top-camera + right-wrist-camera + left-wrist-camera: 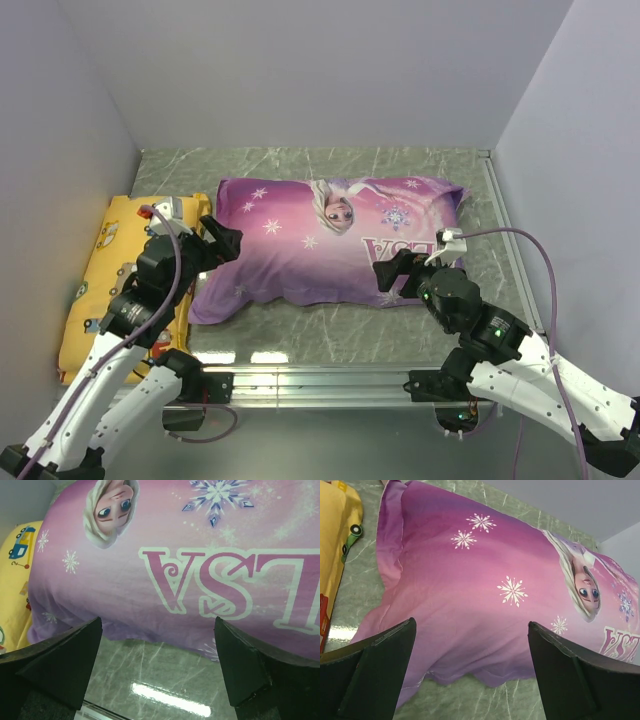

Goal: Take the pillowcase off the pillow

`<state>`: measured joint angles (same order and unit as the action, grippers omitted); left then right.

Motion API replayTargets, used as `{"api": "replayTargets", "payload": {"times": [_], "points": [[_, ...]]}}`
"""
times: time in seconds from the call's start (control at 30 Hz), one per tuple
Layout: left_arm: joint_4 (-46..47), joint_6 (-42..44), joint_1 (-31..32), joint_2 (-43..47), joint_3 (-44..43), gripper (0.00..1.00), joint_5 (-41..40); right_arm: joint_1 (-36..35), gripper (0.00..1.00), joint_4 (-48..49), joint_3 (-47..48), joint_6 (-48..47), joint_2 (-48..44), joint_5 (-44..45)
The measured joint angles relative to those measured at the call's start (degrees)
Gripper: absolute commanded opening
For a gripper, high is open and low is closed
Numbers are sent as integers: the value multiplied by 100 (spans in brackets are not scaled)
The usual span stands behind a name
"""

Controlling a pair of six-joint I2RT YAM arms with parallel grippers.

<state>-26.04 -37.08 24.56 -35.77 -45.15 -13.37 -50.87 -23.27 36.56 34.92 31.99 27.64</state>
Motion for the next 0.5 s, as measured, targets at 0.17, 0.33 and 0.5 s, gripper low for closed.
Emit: {"api": "replayTargets", "payload": {"times": [0.17,0.33,0.5], "points": [[-136,-57,0,-254,-94,99,-133,0,100,-39,-2,-109,50,142],[-72,-271,0,-297,105,99,-42,0,99,-68,-2,-177,369,490],[107,-479,2,-269,455,99,153,2,100,-286,-33,-70,767,1064]]}}
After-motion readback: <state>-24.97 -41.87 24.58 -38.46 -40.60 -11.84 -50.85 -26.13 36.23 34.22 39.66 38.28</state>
